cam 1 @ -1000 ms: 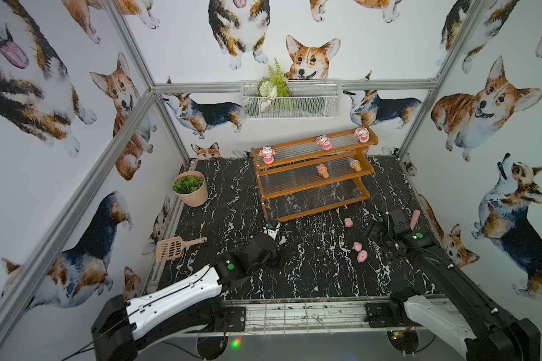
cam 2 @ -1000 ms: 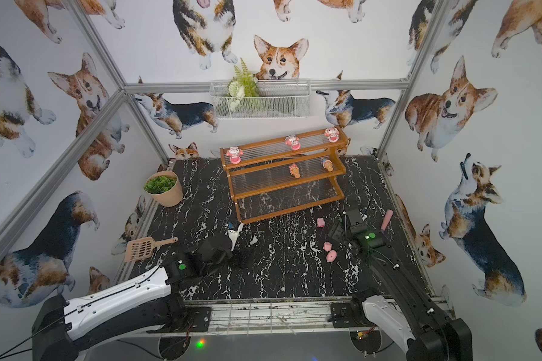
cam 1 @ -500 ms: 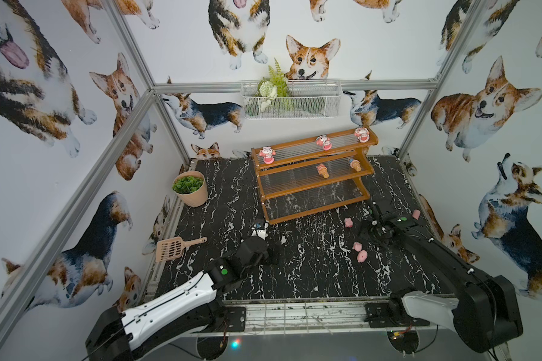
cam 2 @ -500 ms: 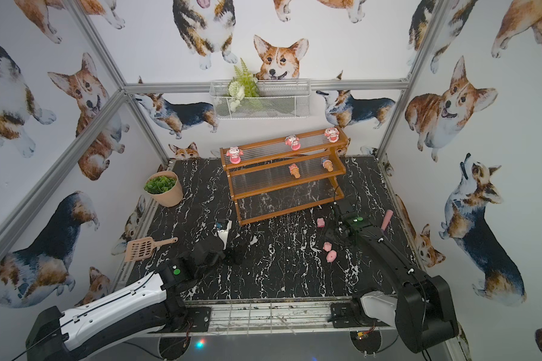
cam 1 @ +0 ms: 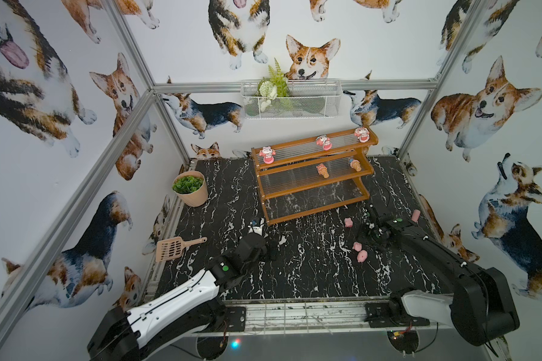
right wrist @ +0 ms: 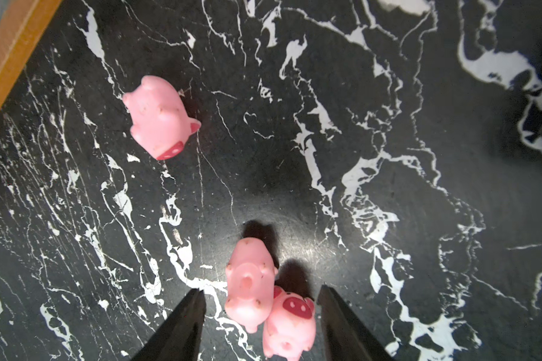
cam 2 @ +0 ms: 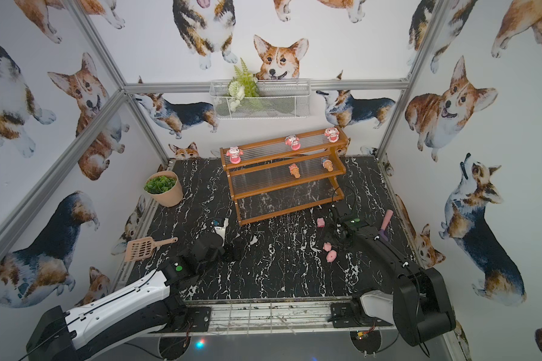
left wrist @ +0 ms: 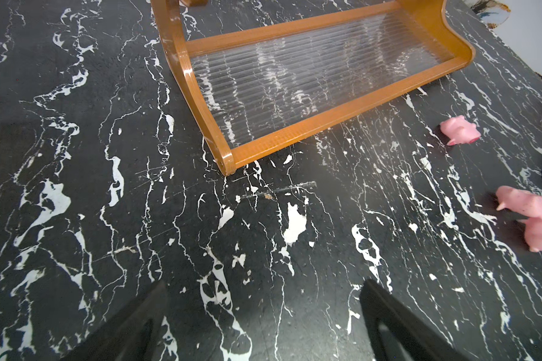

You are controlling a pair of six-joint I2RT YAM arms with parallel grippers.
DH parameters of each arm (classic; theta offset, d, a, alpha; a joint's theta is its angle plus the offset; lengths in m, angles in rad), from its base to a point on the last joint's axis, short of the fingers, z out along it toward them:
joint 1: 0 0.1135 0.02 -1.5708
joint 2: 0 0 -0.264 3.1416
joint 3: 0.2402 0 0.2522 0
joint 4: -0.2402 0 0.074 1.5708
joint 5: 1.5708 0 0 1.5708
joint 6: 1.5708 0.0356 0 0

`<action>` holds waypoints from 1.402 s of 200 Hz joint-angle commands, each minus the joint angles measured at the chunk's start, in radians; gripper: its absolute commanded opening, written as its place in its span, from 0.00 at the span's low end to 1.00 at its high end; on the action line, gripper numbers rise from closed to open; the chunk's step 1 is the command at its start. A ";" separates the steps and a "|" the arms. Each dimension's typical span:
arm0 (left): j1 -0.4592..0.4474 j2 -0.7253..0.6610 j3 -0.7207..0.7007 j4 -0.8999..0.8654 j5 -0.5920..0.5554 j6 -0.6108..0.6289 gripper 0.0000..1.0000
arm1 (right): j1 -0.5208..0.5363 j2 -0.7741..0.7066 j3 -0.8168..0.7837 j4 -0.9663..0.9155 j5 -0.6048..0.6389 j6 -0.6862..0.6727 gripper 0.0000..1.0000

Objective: Organize plastic toys on shelves
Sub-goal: Pick up the plastic toy at the center of the board.

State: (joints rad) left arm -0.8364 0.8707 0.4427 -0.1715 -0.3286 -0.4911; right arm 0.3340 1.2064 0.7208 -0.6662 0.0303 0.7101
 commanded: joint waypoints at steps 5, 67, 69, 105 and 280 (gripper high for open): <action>0.005 0.005 -0.001 0.032 -0.009 0.015 0.99 | 0.005 -0.015 -0.008 -0.009 0.016 0.001 0.64; 0.014 0.007 -0.003 0.032 -0.016 0.025 0.99 | 0.046 0.036 0.012 -0.036 0.028 -0.011 0.64; 0.014 0.008 -0.004 0.032 -0.016 0.025 1.00 | 0.049 0.038 0.013 -0.036 0.030 -0.012 0.64; 0.018 0.014 -0.003 0.032 -0.013 0.029 1.00 | 0.084 0.085 0.036 -0.041 0.060 -0.019 0.64; 0.019 -0.085 -0.057 0.125 0.083 0.061 0.99 | 0.175 0.025 0.019 0.198 -0.071 -0.141 0.26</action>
State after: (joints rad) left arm -0.8192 0.8310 0.4103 -0.1280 -0.3084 -0.4480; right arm 0.4992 1.3407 0.7853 -0.6456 0.1085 0.6422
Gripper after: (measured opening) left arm 0.994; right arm 0.261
